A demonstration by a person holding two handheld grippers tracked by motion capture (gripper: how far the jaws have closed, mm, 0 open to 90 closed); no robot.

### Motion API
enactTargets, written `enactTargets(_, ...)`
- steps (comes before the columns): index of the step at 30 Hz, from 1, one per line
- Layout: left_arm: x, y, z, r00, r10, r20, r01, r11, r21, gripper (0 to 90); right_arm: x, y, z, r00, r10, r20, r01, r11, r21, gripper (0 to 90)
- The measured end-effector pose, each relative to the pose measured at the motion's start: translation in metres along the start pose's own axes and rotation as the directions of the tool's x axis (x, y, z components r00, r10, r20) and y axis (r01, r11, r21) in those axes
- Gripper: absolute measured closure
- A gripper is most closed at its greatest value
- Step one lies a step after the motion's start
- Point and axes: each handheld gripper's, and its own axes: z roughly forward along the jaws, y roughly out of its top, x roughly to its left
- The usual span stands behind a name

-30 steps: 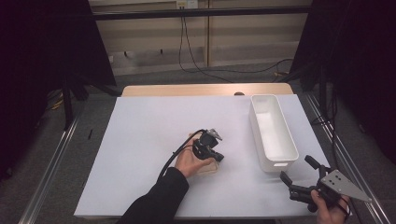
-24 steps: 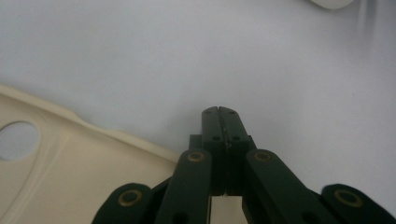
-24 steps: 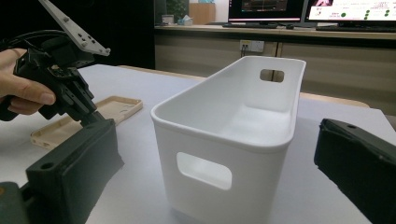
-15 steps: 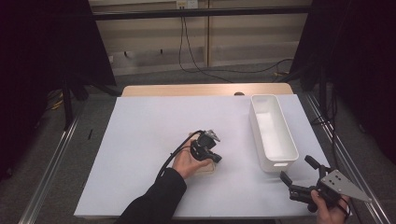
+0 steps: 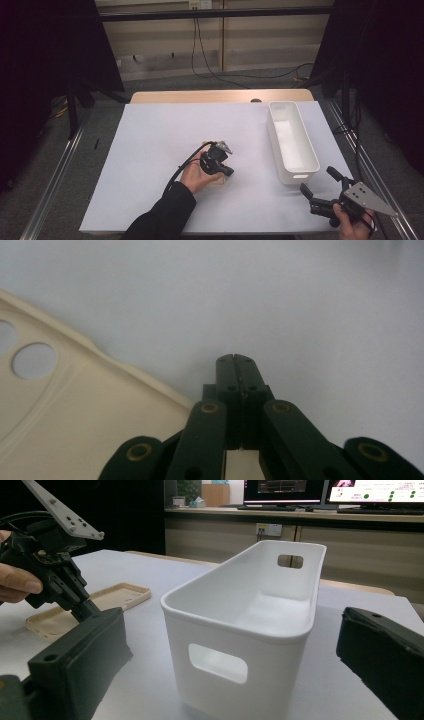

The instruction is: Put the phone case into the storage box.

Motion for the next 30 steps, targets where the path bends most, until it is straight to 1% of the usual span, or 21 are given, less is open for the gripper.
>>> enactTargets(4, 0.002, -0.003, -0.002, 1.0000, 0.000, 0.005, 0.000, 1.0000, 0.003, 90.0, 0.000, 0.000, 0.000, 1.0000, 0.000, 0.000, 0.000, 1.000, 0.002, 0.0)
enactTargets(5, 0.002, -0.004, -0.004, 1.0000, -0.008, 0.006, 0.008, 1.0000, 0.000, 90.0, 0.000, 0.000, 0.000, 1.0000, -0.003, -0.001, 0.003, 1.000, 0.003, 0.0)
enactTargets(8, 0.003, -0.007, -0.007, 1.0000, -0.002, 0.007, 0.002, 0.9999, 0.010, 90.0, 0.000, 0.000, 0.000, 1.0000, -0.001, 0.000, 0.001, 1.000, 0.002, 0.0)
enactTargets(10, 0.003, -0.008, -0.007, 0.9997, -0.022, 0.008, 0.022, 0.9998, -0.005, 90.0, 0.000, 0.000, 0.000, 1.0000, 0.000, 0.000, 0.000, 1.000, 0.003, 0.0)
enactTargets(12, 0.005, -0.009, -0.009, 0.9999, -0.007, 0.008, 0.007, 0.9999, 0.008, 90.0, 0.000, 0.000, 0.000, 1.0000, -0.003, -0.001, 0.003, 1.000, 0.003, 0.0)
enactTargets(14, 0.005, -0.010, -0.010, 0.9999, -0.015, 0.005, 0.015, 0.9999, 0.007, 90.0, 0.000, 0.000, 0.000, 1.0000, 0.000, -0.001, 0.000, 1.000, 0.003, 0.0)
enactTargets(17, 0.006, -0.013, -0.012, 0.9999, -0.013, 0.007, 0.013, 0.9999, 0.009, 90.0, 0.000, 0.000, 0.000, 1.0000, -0.001, -0.001, 0.001, 1.000, 0.003, 0.0)
enactTargets(19, 0.006, -0.015, -0.012, 0.9996, -0.027, 0.007, 0.027, 0.9996, -0.004, 90.0, 0.000, 0.000, 0.000, 1.0000, 0.000, -0.001, 0.000, 1.000, 0.002, 0.0)
enactTargets(20, 0.007, -0.015, -0.013, 0.9999, -0.013, 0.008, 0.013, 0.9999, 0.006, 90.0, 0.000, 0.000, 0.000, 1.0000, 0.002, -0.001, -0.002, 1.000, 0.001, 0.0)
enactTargets(21, 0.007, -0.016, -0.014, 0.9997, -0.022, 0.007, 0.022, 0.9998, -0.002, 90.0, 0.000, 0.000, 0.001, 1.0000, 0.003, -0.001, -0.003, 1.000, 0.002, 0.0)
enactTargets(25, 0.010, -0.020, -0.016, 0.9996, -0.026, 0.011, 0.026, 0.9996, -0.006, 90.0, 0.000, 0.000, 0.001, 1.0000, 0.001, 0.001, -0.001, 1.000, 0.000, 0.0)
enactTargets(26, 0.009, -0.020, -0.016, 0.9993, -0.036, 0.009, 0.036, 0.9993, -0.011, 90.0, 0.000, 0.000, 0.000, 1.0000, 0.002, 0.002, -0.002, 1.000, 0.001, 0.0)
enactTargets(27, 0.010, -0.021, -0.017, 0.9995, -0.030, 0.008, 0.030, 0.9995, -0.009, 90.0, 0.000, 0.000, 0.000, 1.0000, 0.001, 0.000, -0.001, 1.000, 0.003, 0.0)
enactTargets(28, 0.010, -0.022, -0.017, 0.9992, -0.040, 0.009, 0.040, 0.9991, -0.016, 90.0, 0.000, 0.000, 0.000, 1.0000, 0.002, 0.000, -0.002, 1.000, 0.002, 0.0)
enactTargets(30, 0.010, -0.023, -0.018, 0.9991, -0.040, 0.011, 0.040, 0.9990, -0.021, 90.0, 0.000, 0.000, 0.000, 1.0000, 0.001, 0.001, -0.001, 1.000, 0.002, 0.0)
